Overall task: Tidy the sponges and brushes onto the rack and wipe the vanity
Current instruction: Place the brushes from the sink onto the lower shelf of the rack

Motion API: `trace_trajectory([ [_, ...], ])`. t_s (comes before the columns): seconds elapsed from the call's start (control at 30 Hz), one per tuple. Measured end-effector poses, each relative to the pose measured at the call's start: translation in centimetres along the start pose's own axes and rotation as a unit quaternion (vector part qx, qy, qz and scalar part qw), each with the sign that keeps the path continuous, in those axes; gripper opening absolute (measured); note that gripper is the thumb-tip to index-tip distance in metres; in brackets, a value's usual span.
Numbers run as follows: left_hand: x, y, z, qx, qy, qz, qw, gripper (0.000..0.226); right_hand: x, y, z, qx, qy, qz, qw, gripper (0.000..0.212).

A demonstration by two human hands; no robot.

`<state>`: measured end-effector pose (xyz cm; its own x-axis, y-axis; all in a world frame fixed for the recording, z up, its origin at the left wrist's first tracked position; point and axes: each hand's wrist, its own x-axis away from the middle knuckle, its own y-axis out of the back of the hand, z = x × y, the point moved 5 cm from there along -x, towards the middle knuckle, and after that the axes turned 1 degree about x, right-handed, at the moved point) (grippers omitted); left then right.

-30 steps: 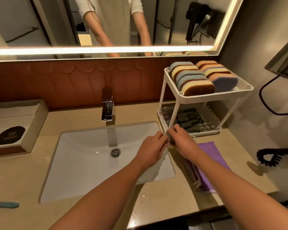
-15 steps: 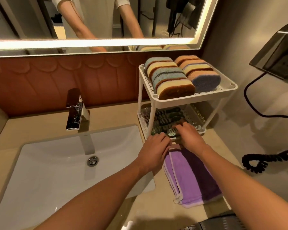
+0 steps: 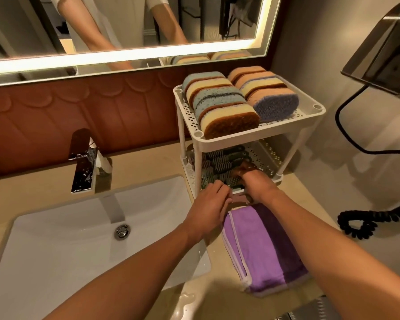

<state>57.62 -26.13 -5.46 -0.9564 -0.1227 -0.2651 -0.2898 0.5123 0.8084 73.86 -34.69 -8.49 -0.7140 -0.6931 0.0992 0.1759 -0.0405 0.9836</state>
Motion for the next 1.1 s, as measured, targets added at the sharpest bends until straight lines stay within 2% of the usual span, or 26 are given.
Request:
trace_trajectory([
  [0.17,-0.1,-0.1,-0.1,0.005,0.019,0.002,1.0,0.016,0.0,0.4,0.6,-0.049,0.015,-0.011,0.999,0.044],
  [0.37,-0.3,-0.6,-0.3,0.001,0.023,0.006,1.0,0.014,-0.4,-0.3,0.5,-0.073,0.011,0.016,0.997,0.048],
  [0.57,-0.8,-0.5,-0.1,0.014,0.029,0.008,0.999,0.013,0.2,0.0,0.3,-0.107,-0.005,-0.004,0.994,0.041],
  [0.7,-1.0,-0.4,-0.2,0.025,0.028,0.005,0.999,0.01,0.4,0.1,0.1,-0.118,0.009,0.025,0.993,0.041],
  [0.8,-1.6,-0.5,-0.3,0.04,0.035,-0.001,0.999,0.006,0.8,1.2,-0.1,-0.158,-0.004,0.003,0.987,0.037],
  [0.9,-2.7,-0.4,-0.4,0.084,0.053,-0.02,0.995,0.006,1.4,2.8,-0.6,-0.197,-0.023,-0.03,0.98,0.029],
  [1.03,-4.4,-0.7,-0.5,0.147,0.108,-0.052,0.982,0.013,2.1,4.1,-1.4,-0.298,-0.042,-0.034,0.953,0.023],
  [1.1,-5.1,-1.5,-0.3,0.148,0.132,-0.039,0.979,0.017,2.1,4.0,-2.0,-0.285,-0.036,-0.025,0.957,0.021],
])
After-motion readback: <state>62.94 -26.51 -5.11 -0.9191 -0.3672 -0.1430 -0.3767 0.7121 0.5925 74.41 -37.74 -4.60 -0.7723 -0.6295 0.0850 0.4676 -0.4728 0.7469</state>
